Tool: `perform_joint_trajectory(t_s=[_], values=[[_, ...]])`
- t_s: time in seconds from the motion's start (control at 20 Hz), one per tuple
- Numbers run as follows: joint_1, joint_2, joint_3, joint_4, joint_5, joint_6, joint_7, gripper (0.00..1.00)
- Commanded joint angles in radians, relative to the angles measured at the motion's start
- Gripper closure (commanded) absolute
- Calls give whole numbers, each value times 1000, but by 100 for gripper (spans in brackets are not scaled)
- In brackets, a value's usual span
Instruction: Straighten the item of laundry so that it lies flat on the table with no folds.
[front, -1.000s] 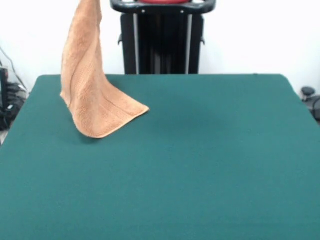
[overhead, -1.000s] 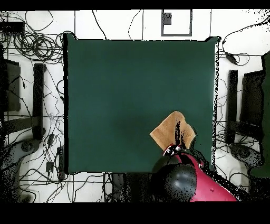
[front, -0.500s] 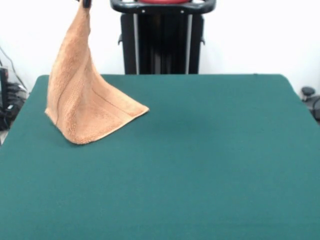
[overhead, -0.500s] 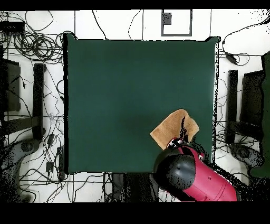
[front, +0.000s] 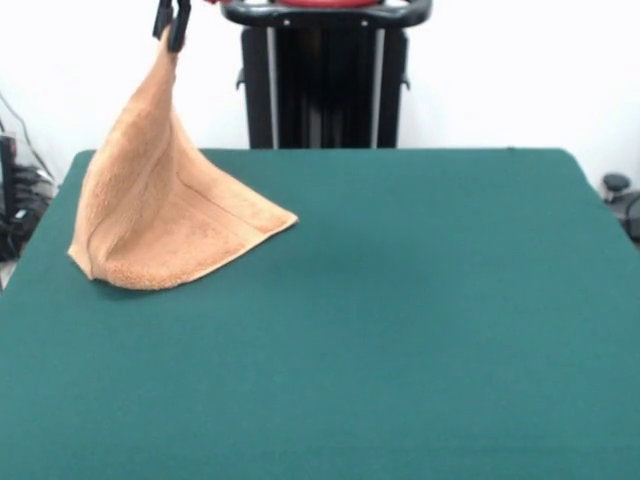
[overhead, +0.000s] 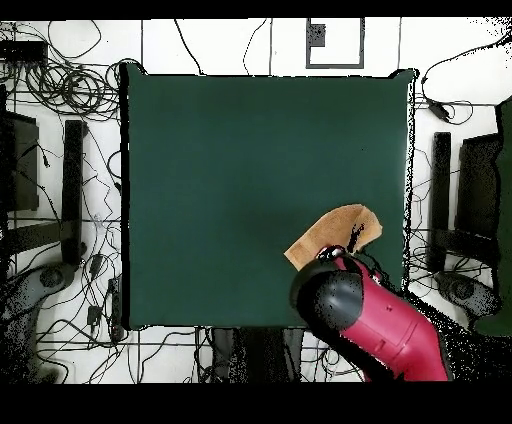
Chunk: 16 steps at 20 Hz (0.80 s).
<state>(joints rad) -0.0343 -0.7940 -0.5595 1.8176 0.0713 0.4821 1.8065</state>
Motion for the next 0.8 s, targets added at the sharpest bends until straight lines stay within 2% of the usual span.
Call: perform_joint_trajectory(t_s=[0.05,0.8], values=[[22,121,159,-135,108,-35,256,100],[90,287,115,-294,238,-112,321,100]])
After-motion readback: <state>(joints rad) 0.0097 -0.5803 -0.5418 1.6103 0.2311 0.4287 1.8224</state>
